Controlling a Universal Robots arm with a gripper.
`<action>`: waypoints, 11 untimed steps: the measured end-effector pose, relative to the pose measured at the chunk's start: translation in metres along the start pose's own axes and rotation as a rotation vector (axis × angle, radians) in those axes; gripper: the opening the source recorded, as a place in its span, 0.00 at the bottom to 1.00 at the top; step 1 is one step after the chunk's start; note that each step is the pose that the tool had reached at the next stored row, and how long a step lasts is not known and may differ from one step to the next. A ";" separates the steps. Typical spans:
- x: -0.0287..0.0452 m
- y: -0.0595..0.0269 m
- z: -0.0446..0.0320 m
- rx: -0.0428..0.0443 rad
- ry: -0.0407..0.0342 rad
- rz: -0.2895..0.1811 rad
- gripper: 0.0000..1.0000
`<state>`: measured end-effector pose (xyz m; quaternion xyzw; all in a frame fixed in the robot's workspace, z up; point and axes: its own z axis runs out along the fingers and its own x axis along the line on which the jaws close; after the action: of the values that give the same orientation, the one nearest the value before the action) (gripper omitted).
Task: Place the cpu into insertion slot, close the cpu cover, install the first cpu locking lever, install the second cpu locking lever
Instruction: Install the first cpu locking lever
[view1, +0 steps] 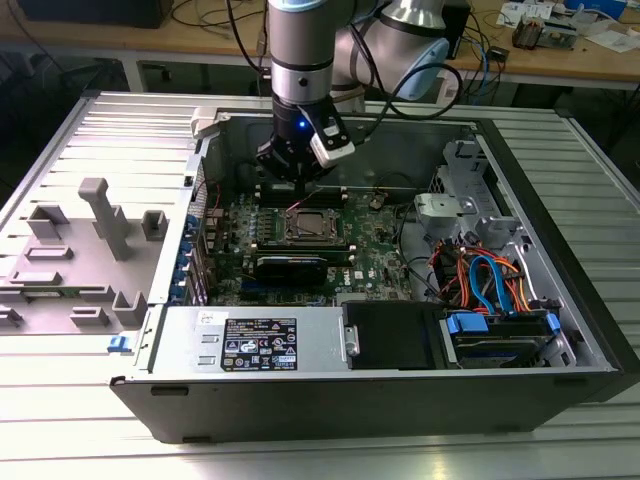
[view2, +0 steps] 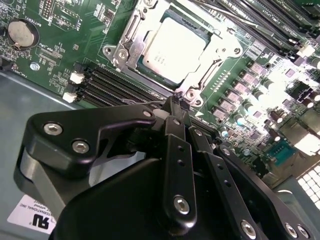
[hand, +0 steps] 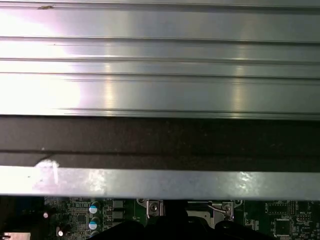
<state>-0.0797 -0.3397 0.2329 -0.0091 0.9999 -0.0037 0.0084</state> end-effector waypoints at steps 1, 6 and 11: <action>-0.0003 0.0001 0.0002 0.0000 -0.0001 0.000 0.11; -0.0015 0.0017 0.0013 0.0001 0.0001 0.000 0.11; -0.0020 0.0029 0.0027 0.0010 0.0002 0.000 0.11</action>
<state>-0.0777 -0.3368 0.2302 -0.0091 0.9999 -0.0043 0.0083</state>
